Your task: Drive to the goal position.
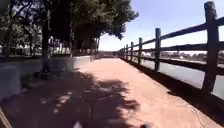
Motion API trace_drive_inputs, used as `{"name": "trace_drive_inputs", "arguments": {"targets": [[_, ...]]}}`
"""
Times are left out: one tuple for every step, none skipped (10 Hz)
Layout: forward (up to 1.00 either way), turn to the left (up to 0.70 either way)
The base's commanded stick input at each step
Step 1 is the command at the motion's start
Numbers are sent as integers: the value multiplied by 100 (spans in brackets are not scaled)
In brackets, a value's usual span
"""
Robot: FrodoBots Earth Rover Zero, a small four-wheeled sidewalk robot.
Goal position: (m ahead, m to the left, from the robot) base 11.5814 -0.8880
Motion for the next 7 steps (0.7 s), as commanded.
{"name": "trace_drive_inputs", "arguments": {"targets": [[100,0],[100,0],[100,0],[100,0],[100,0],[100,0],[100,0]]}}
